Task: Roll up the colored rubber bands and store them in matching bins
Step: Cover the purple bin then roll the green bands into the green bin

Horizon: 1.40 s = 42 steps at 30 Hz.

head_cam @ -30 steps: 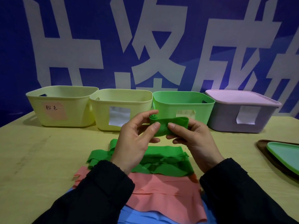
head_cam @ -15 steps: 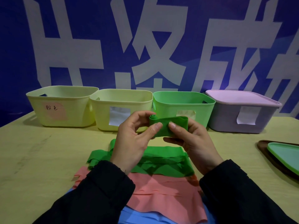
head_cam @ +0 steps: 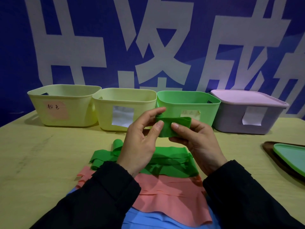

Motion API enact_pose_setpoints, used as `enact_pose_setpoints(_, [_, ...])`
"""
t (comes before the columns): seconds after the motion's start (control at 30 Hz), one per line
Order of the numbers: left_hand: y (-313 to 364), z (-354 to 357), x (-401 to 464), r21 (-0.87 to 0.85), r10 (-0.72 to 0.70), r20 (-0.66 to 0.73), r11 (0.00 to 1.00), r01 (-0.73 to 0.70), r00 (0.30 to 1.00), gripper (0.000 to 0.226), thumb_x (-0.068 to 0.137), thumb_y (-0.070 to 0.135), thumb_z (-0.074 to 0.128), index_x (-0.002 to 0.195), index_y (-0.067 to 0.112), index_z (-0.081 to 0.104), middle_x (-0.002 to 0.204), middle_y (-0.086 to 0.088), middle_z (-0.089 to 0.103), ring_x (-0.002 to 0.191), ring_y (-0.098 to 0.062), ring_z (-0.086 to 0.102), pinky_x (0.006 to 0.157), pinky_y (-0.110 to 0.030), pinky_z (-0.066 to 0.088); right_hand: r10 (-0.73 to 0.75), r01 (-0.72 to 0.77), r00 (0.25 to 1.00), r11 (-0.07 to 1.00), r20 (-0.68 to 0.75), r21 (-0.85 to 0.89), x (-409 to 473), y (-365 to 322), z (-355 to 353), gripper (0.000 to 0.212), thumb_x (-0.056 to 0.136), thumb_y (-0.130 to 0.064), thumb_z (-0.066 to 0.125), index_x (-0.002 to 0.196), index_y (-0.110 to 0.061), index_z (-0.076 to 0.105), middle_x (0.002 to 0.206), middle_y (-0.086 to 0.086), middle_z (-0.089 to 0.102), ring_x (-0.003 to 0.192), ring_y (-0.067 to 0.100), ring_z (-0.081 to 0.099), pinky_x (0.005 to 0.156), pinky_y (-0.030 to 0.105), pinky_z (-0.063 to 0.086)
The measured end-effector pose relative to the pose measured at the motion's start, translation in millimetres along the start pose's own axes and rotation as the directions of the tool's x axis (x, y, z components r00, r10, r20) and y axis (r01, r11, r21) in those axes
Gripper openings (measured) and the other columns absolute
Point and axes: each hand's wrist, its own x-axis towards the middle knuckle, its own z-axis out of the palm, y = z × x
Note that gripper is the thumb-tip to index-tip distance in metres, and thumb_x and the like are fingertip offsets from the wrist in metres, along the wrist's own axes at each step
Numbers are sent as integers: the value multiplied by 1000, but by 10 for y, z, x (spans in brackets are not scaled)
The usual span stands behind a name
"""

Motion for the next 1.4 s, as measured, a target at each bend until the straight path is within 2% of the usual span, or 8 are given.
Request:
enact_pose_setpoints(0.1, [-15,8,-6,-34,-18,38,999,19,999,25,99,20,56,118,31,67,111,1,72,107,-18,66,93,-45,55,-1,1,1000,1000,-20,-13,10,9,-7,25,76,-20,75,97,-9,78,98,18,76,87,27,72,72,31,58])
enact_pose_setpoints(0.23, [-31,19,-23,-89,-38,63,995,43,997,20,96,17,54,110,25,65,103,-1,70,97,-18,64,89,-38,54,30,-32,999,998,-34,-55,21,13,-24,22,78,-19,75,95,-5,77,93,19,75,84,27,70,73,31,57])
enact_pose_setpoints(0.43, [-22,23,-5,-89,-61,18,994,63,998,19,89,11,76,104,21,68,97,-12,70,79,-16,68,77,-31,56,54,-55,998,998,-25,-36,19,3,-39,20,80,-16,73,96,-4,76,89,14,75,78,24,70,67,28,59])
enact_pose_setpoints(0.63, [-13,16,9,-30,-50,15,998,50,999,21,93,16,70,111,28,70,101,1,73,94,-15,68,83,-33,56,160,-161,987,985,19,61,1,-29,-1,20,85,-17,67,98,-5,75,90,16,75,73,20,73,67,26,60])
enact_pose_setpoints(0.87, [46,-7,21,-181,-127,-9,976,124,992,27,75,23,86,99,22,71,102,-21,70,92,-24,68,87,-39,58,214,-215,977,971,23,104,-5,-81,-35,16,77,-17,72,87,-7,79,77,17,70,55,15,67,62,29,61])
enact_pose_setpoints(1.0, [97,-15,27,-247,-169,-9,955,162,986,38,70,22,79,106,17,70,100,-10,76,91,-16,71,81,-25,57,260,-268,963,948,67,169,-17,-101,-8,19,80,-24,69,91,-12,80,89,15,75,67,17,73,63,30,63])
enact_pose_setpoints(1.2, [52,3,9,-203,-132,53,969,140,990,25,89,9,71,111,20,70,110,-8,74,104,-20,70,95,-32,56,211,-213,977,968,26,132,-17,-77,9,17,84,-22,68,95,-12,78,93,9,76,79,15,72,66,29,61])
enact_pose_setpoints(1.4, [1,-17,20,-2,-64,20,998,64,998,34,97,4,63,117,31,69,114,7,71,112,-11,64,96,-31,52,165,-164,986,981,1,101,0,-32,-7,26,79,-13,73,101,2,75,100,21,75,86,25,73,70,28,60])
